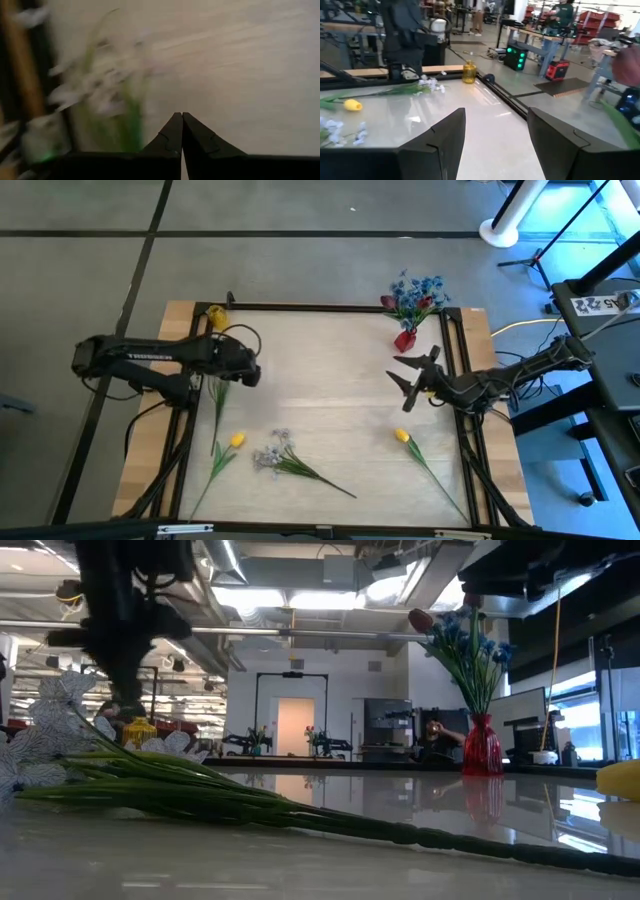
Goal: Sort flowers into vase by color
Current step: Put the top white flower into the yellow vase
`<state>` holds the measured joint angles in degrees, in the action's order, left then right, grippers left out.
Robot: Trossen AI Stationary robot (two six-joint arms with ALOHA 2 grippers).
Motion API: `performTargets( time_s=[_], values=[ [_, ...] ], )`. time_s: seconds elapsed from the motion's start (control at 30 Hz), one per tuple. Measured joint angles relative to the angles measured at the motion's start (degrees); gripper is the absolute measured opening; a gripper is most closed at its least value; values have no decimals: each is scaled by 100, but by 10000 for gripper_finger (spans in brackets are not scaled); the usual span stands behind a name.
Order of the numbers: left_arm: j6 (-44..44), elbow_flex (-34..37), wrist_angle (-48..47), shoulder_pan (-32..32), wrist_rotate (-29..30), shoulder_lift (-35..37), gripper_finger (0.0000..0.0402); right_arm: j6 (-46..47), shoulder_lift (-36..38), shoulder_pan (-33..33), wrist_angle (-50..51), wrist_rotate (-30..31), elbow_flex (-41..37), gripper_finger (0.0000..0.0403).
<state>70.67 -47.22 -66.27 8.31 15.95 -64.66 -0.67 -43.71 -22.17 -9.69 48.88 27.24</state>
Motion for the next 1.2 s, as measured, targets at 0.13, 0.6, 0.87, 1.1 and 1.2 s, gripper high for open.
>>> performTargets(
  time_s=[0.13,0.6,0.87,1.1,1.2],
  values=[
    [278,2,-311,114,-16,0,0,24,-229,0,-84,-303,0,218],
    [382,1075,230,567,-820,-1007,81,-369,-1622,2,-1260,-647,-7,218],
    [236,1213,461,876,-986,-1272,143,-452,-1632,2,-1428,-967,-4,218],
    [220,1630,956,1070,-1190,-1241,122,-355,-1634,2,-1217,-1118,-4,218],
    [108,1705,1146,1075,-1116,-1215,77,-268,-1634,2,-1145,-1096,-4,218]
  ],
)
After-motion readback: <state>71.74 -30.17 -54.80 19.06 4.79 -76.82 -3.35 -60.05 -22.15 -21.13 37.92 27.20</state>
